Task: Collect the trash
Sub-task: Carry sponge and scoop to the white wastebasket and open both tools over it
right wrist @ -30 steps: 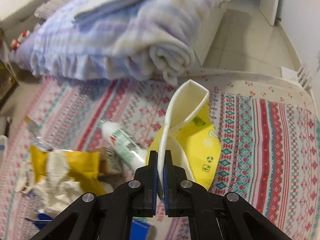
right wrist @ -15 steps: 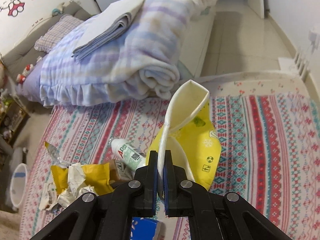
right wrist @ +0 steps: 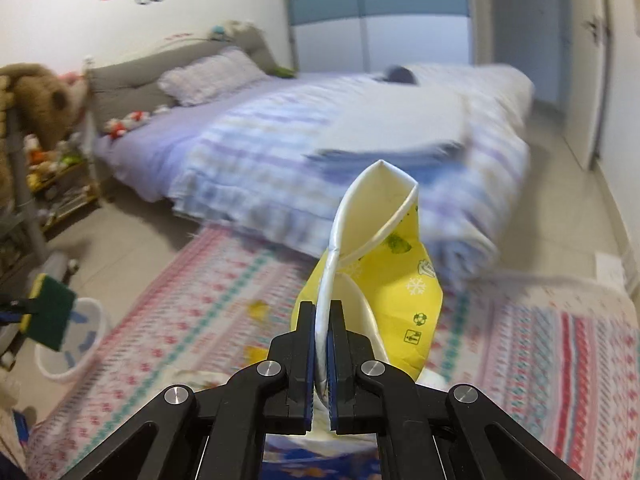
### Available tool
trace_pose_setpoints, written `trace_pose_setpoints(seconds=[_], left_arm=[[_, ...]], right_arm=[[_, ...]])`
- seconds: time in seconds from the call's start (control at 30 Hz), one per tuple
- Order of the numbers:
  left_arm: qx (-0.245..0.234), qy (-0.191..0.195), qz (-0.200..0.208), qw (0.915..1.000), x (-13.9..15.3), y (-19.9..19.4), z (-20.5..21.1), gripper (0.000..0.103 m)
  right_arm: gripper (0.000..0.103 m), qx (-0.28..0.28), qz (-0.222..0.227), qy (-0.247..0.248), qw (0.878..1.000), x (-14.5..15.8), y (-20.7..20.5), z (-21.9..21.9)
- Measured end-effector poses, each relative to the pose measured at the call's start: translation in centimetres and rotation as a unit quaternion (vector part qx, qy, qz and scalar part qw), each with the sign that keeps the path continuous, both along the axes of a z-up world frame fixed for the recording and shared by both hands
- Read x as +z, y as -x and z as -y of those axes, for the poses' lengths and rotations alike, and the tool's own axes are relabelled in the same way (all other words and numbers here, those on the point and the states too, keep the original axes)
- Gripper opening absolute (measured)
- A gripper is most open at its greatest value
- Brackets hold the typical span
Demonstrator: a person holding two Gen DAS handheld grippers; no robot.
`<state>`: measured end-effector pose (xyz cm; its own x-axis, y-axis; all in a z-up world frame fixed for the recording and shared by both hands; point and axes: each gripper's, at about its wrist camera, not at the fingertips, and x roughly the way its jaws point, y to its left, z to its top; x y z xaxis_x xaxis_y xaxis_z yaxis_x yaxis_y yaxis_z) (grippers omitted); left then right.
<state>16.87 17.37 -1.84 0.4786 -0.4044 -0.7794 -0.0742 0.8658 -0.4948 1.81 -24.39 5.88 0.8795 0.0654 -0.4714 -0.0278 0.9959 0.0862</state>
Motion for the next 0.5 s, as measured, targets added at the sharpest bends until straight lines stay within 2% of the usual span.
trace_pose_setpoints(seconds=[0.17,0.23,0.37,0.5], left_arm=[[0.042,0.031,-0.024,0.9983,-1.1,-0.8,-3.7,0.029],[0.059,0.036,-0.041,0.9968,-1.8,-1.1,-5.2,0.029],[0.079,0.067,-0.072,0.9920,-3.1,-1.5,-7.9,0.029],[0.100,0.070,-0.089,0.9886,-4.0,-2.0,-9.9,0.029]], right_arm=[[0.002,0.050,0.009,-0.017,0.999,0.4,-1.0,-5.0],[0.002,0.075,-0.001,-0.018,0.997,-0.3,-1.8,-7.6],[0.003,0.127,-0.025,-0.009,0.992,-1.9,-3.5,-13.8],[0.003,0.161,-0.044,0.011,0.986,-3.6,-5.6,-19.2]])
